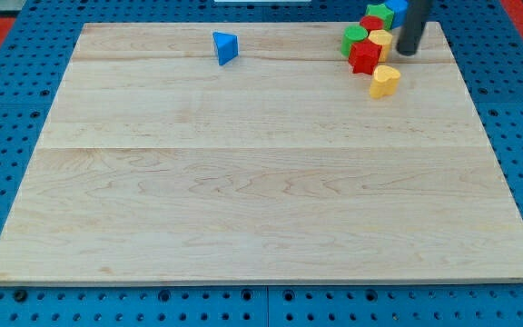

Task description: Point at the red circle

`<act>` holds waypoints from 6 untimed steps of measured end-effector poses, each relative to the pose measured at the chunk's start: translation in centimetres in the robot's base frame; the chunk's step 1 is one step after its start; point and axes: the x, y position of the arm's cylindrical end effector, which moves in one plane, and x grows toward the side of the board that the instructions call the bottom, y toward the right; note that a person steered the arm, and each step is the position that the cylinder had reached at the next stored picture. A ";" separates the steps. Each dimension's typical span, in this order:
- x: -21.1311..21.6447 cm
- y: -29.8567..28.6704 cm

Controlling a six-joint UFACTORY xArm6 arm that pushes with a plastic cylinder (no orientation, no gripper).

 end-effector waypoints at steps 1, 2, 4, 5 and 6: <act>-0.5 4.8; -3.3 7.4; -6.6 6.8; -6.5 4.7; -6.1 3.1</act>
